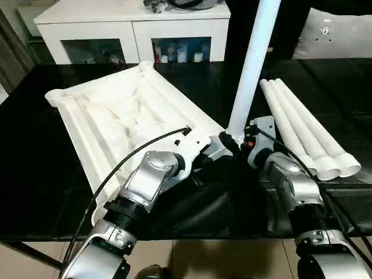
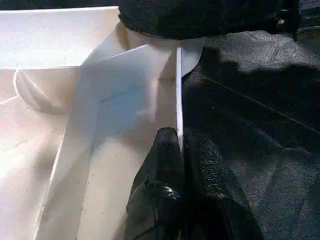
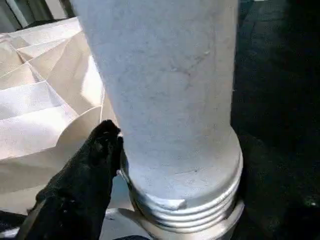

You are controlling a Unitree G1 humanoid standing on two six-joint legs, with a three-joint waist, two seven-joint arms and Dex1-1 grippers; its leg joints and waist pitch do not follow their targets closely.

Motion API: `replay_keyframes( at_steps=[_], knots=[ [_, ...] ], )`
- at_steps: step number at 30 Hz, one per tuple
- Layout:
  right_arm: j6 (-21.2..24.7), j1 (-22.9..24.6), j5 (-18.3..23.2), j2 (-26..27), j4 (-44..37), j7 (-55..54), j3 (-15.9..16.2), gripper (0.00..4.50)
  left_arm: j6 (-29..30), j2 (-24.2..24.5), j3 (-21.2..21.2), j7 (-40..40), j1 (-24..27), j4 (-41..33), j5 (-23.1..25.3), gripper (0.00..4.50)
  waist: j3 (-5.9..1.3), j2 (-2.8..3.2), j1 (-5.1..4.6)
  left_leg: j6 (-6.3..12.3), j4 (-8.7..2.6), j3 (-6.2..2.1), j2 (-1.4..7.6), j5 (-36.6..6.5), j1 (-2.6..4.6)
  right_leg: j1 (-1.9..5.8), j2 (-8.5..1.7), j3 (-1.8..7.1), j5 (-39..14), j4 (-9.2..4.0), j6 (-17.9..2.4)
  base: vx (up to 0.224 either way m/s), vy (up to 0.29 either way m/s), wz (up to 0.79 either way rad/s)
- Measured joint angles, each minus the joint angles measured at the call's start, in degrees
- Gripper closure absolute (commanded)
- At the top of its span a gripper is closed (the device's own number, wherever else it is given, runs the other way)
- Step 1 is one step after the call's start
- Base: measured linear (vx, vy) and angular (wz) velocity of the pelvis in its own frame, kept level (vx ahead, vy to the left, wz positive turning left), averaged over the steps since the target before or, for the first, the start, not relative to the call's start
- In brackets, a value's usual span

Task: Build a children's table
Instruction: Rotate leg to tighten

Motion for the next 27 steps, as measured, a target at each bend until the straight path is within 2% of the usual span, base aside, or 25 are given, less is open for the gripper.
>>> replay_keyframes(
  at_steps=[6, 11, 14, 17, 22, 27],
  knots=[
    [-2.0, 3.6, 0.3, -3.0, -3.1, 6.3, 0.6, 0.04, -3.1, 2.4, -1.6, -2.8, 0.0, 0.3, 0.1, 4.50, 0.00, 0.01, 0.15, 0.01, 0.01, -0.01, 0.00, 0.0, -0.10, -0.04, 0.00, -0.02, 0.0, -0.01, 0.0, 0.000, 0.000, 0.00],
    [-1.4, 7.6, 1.4, -9.3, -7.9, 15.0, 1.7, 0.04, -7.6, 5.2, -2.1, -5.5, -0.4, 2.1, 0.0, 4.50, 0.01, -0.01, 0.34, 0.01, 0.03, -0.02, 0.01, 0.0, -0.14, -0.05, -0.01, -0.03, 0.1, -0.02, 0.2, 0.000, 0.000, 0.00],
    [-1.0, 8.3, 2.5, -12.5, -10.1, 19.9, 2.1, 0.04, -10.9, 7.6, -2.5, -8.4, -0.4, 3.0, 0.0, 4.50, 0.01, -0.01, 0.06, 0.01, 0.04, -0.03, 0.02, 0.0, -0.16, -0.11, 0.00, -0.02, 0.2, -0.02, 0.3, 0.000, 0.000, 0.00],
    [-0.6, 8.1, 2.9, -15.4, -11.7, 24.0, 2.3, 0.04, -13.9, 10.3, -3.5, -12.5, -0.4, 3.1, -0.1, 4.50, 0.01, 0.00, 0.19, 0.01, 0.03, -0.04, 0.04, 0.0, -0.17, -0.12, 0.00, -0.04, 0.2, -0.01, 0.4, 0.000, 0.000, 0.00],
    [-0.1, 7.7, 3.3, -18.0, -12.5, 30.0, 3.4, 0.04, -21.3, 14.1, -5.6, -18.6, -0.3, 3.6, 0.0, 4.50, 0.01, -0.01, 1.37, 0.02, 0.11, -0.04, 0.04, 0.0, -0.28, -0.13, 0.00, -0.05, 0.2, -0.02, 0.4, 0.000, 0.000, 0.00],
    [-0.2, 7.1, 3.2, -20.2, -14.9, 36.3, 7.7, 0.04, -27.0, 17.5, -7.1, -27.2, -0.3, 3.7, -1.1, 4.50, 0.01, -0.01, 2.56, 0.02, 0.13, -0.04, 0.04, 0.0, -0.36, -0.17, -0.01, -0.04, 0.2, -0.04, 0.4, 0.000, 0.000, 0.00]
  ],
)
